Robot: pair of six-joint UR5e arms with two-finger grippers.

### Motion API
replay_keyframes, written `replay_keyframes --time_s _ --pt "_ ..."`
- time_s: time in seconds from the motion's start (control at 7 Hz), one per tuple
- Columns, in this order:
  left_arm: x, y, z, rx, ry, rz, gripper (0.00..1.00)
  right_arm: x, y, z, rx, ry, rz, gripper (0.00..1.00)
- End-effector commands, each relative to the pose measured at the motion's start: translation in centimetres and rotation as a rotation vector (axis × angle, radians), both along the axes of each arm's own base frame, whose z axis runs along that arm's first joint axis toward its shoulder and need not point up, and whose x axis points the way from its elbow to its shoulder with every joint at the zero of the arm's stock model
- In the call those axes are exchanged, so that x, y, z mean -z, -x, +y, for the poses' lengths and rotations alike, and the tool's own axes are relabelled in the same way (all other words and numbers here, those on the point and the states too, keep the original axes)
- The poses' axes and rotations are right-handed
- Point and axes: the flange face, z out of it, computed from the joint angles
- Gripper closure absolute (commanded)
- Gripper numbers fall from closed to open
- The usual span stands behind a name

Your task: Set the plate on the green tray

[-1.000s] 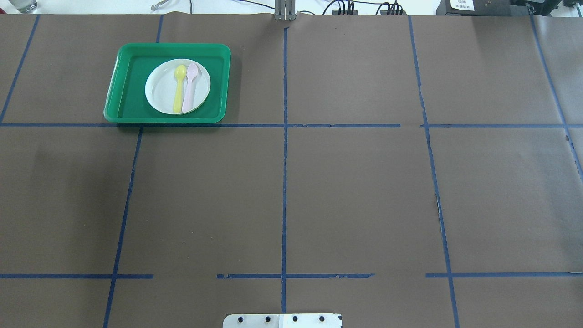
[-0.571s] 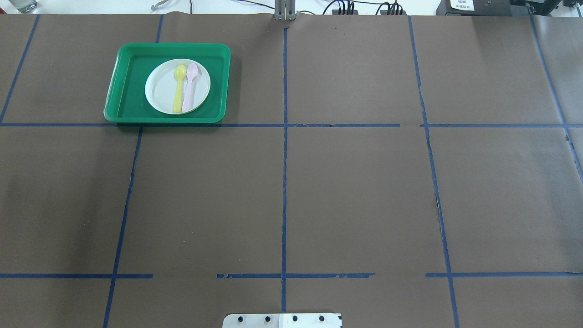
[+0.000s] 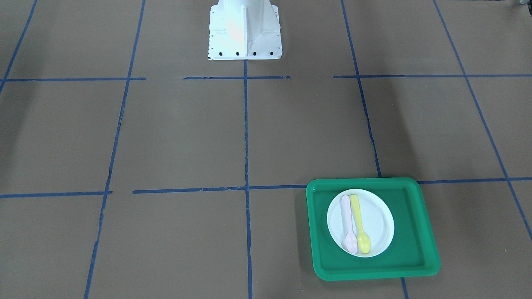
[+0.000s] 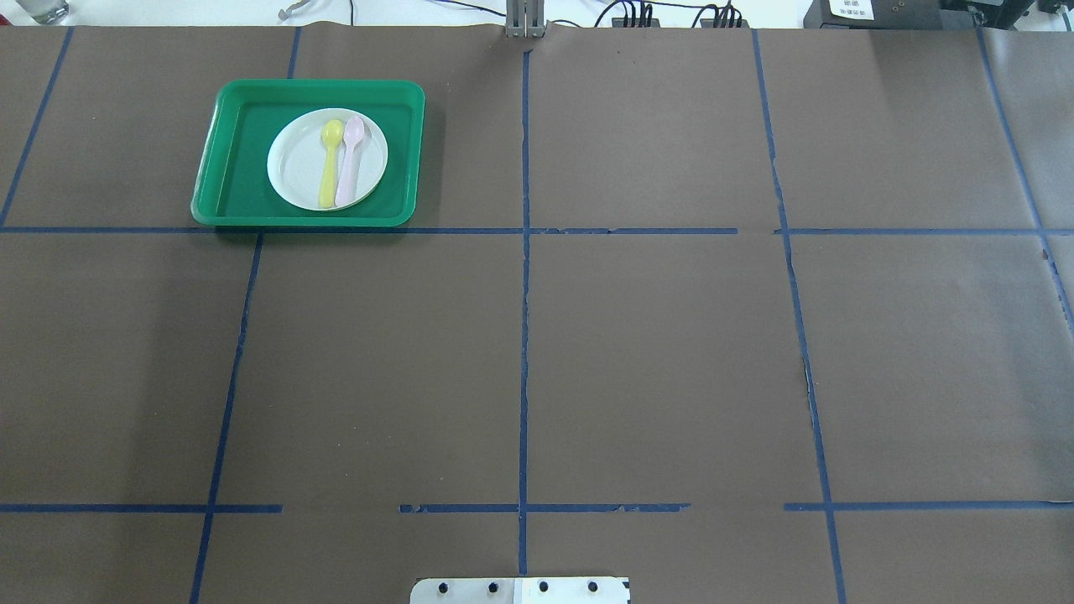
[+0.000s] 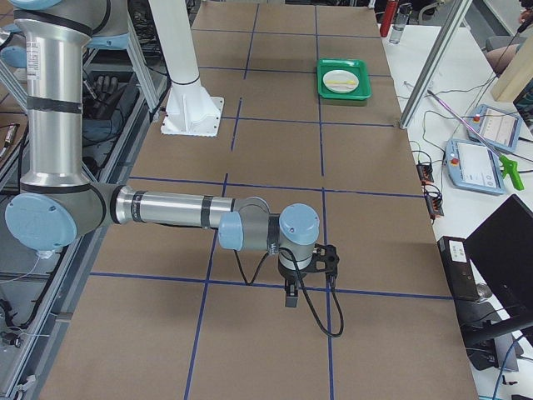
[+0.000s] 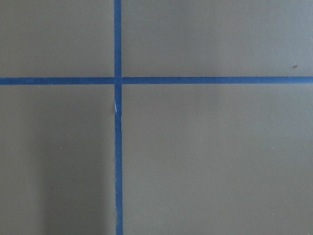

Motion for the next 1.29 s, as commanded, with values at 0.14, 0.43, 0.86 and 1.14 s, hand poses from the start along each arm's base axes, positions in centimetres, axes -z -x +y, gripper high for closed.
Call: replay_keyframes --time_s 0.14,0.43,0.86,1.14 --pt "-1.3 -0.2 3.9 0.007 -0.064 -0.009 0.0 0.0 0.0 0.0 0.0 0.0 -0.001 0.0" --pt "-0.1 -0.4 2.1 0.003 -0.063 0.015 0.0 0.0 0.0 0.0 0.0 0.0 0.0 0.0" --pt "3.1 0.1 -2.3 -0.033 0.047 0.018 0.0 0.0 0.0 0.0 0.0 0.0 0.0 0.0" --pt "6.3 0.3 -5.0 -0.032 -0.021 0.018 0.0 0.0 0.0 0.0 0.0 0.0 0.0 0.0"
